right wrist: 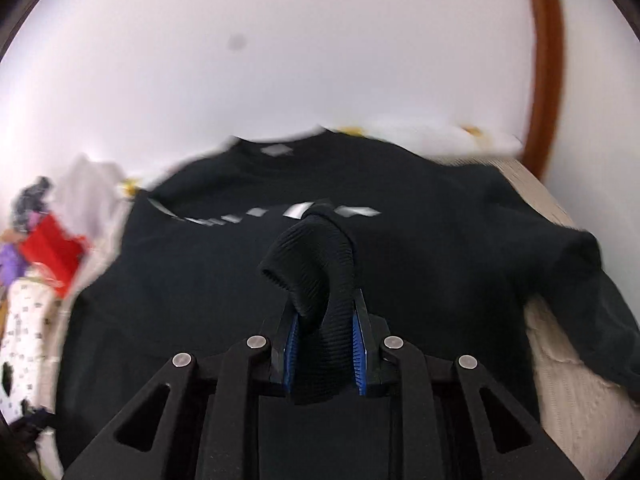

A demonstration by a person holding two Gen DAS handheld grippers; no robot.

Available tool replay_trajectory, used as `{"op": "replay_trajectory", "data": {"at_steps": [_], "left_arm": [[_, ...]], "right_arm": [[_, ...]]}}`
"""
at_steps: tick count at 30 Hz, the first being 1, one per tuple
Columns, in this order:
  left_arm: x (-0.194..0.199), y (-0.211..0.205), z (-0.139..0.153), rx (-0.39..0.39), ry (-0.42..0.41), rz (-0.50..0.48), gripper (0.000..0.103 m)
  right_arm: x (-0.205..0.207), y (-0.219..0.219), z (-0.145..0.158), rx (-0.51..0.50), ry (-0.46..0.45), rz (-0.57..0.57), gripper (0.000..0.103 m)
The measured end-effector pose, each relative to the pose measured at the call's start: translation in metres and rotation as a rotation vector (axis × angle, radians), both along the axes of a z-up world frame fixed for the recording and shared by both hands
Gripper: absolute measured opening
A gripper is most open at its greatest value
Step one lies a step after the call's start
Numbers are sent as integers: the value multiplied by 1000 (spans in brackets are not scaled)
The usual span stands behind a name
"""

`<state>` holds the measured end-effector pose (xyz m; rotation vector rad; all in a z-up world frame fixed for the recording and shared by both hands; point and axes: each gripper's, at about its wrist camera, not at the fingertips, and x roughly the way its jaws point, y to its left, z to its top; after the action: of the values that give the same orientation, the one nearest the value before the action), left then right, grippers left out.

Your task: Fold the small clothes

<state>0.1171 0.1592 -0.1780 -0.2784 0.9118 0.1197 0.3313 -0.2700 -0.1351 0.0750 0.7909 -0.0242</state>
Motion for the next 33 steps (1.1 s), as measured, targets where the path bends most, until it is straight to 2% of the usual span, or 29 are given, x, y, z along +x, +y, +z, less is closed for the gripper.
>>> {"op": "replay_trajectory", "data": {"at_steps": [3, 4, 5, 7, 8, 12, 16, 19, 20, 23, 28, 29, 30, 31, 32, 33], "left_arm": [[15, 2, 5, 31, 2, 7, 42], [20, 2, 6, 42, 3, 4, 42], [25, 1, 6, 54, 6, 2, 42], [39, 0, 5, 85, 31, -4, 42], [43, -1, 4, 90, 40, -11, 42], [40, -5, -3, 78, 45, -43, 42], [24, -6, -21, 11, 79, -92, 42], [8, -14, -22, 27, 53, -139, 42], [2, -17, -24, 5, 61, -152, 42], [-11, -27, -25, 10, 62, -150, 42], [-31, -40, -24, 46, 81, -144, 40], [-34, -44, -24, 63, 84, -138, 38], [-36, -46, -24, 71, 86, -132, 29], [-38, -47, -24, 72, 86, -127, 20], [-40, -48, -23, 73, 83, -121, 19], [-40, -47, -23, 82, 81, -106, 13]], "right_arm": [[0, -16, -10, -141, 36, -98, 28], [-1, -18, -9, -157, 33, -108, 28], [0, -17, -7, -155, 30, -104, 28], [-2, -16, -2, -124, 31, -45, 42], [-6, -16, -1, -115, 30, -37, 45], [-30, -22, -5, -113, 38, -17, 55], [-65, -47, -22, -130, 95, -30, 56], [-102, -74, -34, -125, 133, -68, 56], [-113, -82, -39, -116, 147, -76, 56], [-148, -99, -49, -56, 169, -51, 56], [-180, -98, -58, 53, 171, 12, 56], [-183, -96, -61, 71, 181, 27, 55], [-186, -89, -66, 61, 191, 47, 51], [-188, -84, -66, 21, 171, 47, 39], [-191, -77, -67, -11, 159, 63, 26], [-191, -73, -67, -5, 147, 88, 9]]}}
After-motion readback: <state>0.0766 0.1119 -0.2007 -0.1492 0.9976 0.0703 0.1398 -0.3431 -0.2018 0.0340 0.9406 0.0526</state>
